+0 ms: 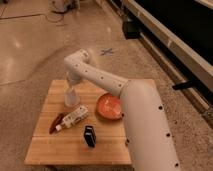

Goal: Place the ceramic cup over the eraser

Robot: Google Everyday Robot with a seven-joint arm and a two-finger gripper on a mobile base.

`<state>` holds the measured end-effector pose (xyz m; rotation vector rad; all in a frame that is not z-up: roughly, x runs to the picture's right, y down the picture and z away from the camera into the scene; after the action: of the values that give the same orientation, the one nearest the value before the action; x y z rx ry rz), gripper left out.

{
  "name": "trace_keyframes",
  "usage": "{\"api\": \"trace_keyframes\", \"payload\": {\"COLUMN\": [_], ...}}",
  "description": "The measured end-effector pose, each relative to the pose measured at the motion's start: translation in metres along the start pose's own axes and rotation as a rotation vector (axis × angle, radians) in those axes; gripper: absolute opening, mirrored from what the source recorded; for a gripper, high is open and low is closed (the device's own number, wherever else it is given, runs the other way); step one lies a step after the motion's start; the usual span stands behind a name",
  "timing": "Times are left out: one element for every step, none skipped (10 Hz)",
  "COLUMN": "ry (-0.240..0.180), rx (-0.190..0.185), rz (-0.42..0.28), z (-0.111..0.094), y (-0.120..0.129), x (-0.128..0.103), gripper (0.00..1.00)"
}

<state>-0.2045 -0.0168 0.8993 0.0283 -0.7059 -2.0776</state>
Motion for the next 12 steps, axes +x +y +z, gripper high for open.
{"api": "trace_keyframes", "payload": {"ry": [-0.001,-0.016,-0.032,-0.061,-0.085,-0.103,-0.114,-0.114,-0.1,-0.079,-0.053,-0.028], "rx": [0.001,-0.008,-0.017,-0.024,-0.027,-0.028,-0.028,-0.024,-0.019,-0.015,-0.015,-0.018], "rz": [-0.004,-0.011,-0.015,-0.018,-0.019,-0.018,-0.012,-0.005,0.002,0.007,0.015,0.022], "z": [0.004,0.01,0.014,0.02,0.024,0.026,0.025,0.022,0.016,0.008,-0.003,-0.017], "y": [-0.001,-0.001,-0.001,-0.002,-0.005,-0.006,-0.006,-0.006,-0.009,-0.01,-0.008,-0.003], "x": [0.003,0.003,0.002,-0.001,-0.003,-0.005,-0.005,-0.004,0.001,0.006,0.01,0.011], "gripper": [0.8,0.79,0.75,0.64,0.54,0.47,0.34,0.24,0.14,0.05,0.0,0.0]}}
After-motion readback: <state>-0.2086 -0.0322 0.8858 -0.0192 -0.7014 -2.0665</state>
